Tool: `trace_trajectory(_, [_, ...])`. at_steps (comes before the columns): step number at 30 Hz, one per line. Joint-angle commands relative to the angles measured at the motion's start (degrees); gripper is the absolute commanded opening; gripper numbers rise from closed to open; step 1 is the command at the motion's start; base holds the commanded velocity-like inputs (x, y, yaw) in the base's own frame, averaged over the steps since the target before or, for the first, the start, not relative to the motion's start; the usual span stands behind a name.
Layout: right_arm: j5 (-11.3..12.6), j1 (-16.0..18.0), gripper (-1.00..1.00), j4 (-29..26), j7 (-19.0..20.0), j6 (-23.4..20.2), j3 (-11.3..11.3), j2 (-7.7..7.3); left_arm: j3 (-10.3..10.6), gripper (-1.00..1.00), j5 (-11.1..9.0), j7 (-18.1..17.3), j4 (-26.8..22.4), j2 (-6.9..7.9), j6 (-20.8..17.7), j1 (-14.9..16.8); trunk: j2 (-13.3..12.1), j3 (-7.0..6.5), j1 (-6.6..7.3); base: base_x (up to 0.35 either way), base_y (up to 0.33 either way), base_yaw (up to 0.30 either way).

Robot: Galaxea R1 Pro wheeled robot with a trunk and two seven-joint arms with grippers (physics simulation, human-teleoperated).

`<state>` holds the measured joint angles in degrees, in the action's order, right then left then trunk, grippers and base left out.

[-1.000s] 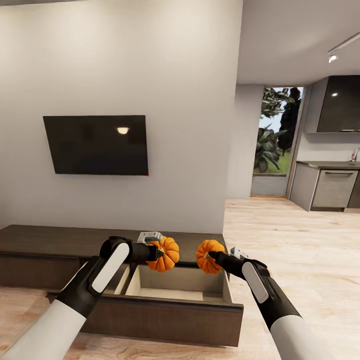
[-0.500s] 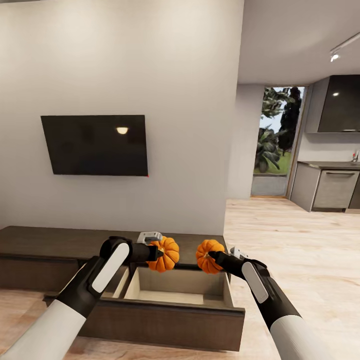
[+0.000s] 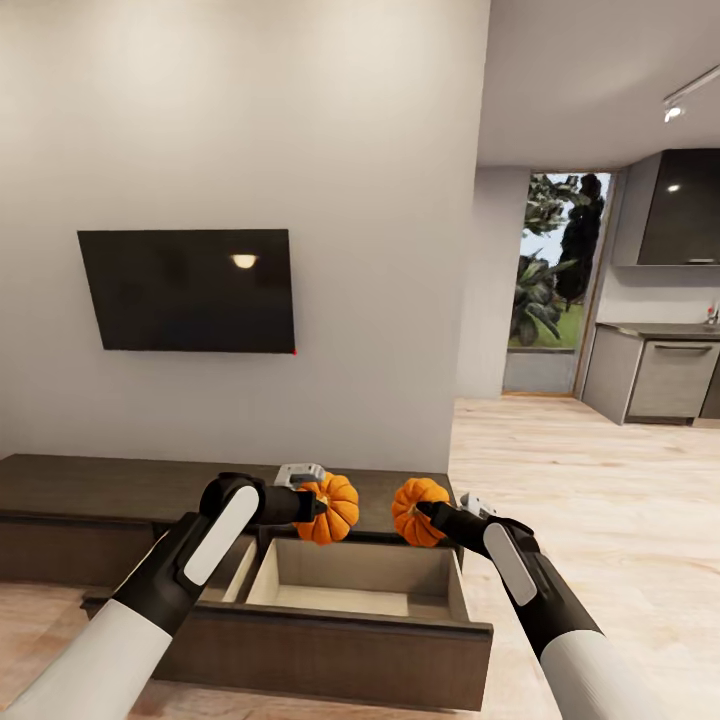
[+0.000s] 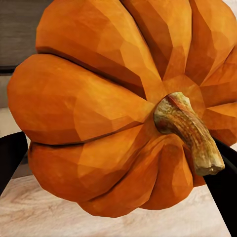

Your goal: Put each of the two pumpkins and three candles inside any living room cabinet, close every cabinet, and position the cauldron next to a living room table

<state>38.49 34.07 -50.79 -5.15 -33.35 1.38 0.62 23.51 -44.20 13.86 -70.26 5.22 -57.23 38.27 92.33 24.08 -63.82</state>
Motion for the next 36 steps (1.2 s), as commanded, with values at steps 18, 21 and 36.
trace_trajectory(18, [0.74, 0.03, -1.00, -0.09, -0.44, -0.14, 0.02, -0.09, 0.06, -1.00, -0.59, 0.55, -0.08, 0.05, -0.07, 0.06, 0.04, -0.27, 0.00, 0.080, 0.065, -0.088])
trace_trajectory(21, [0.78, 0.03, -1.00, -0.09, -0.41, -0.14, 0.02, -0.10, 0.05, -1.00, -0.61, 0.55, -0.10, 0.05, -0.07, 0.05, 0.04, -0.28, 0.00, 0.047, 0.051, -0.018])
trace_trajectory(36, [0.92, 0.03, -1.00, -0.09, -0.39, -0.14, 0.04, -0.10, 0.05, -1.00, -0.62, 0.60, -0.06, 0.06, -0.03, 0.05, 0.04, -0.38, 0.00, -0.007, 0.068, -0.032])
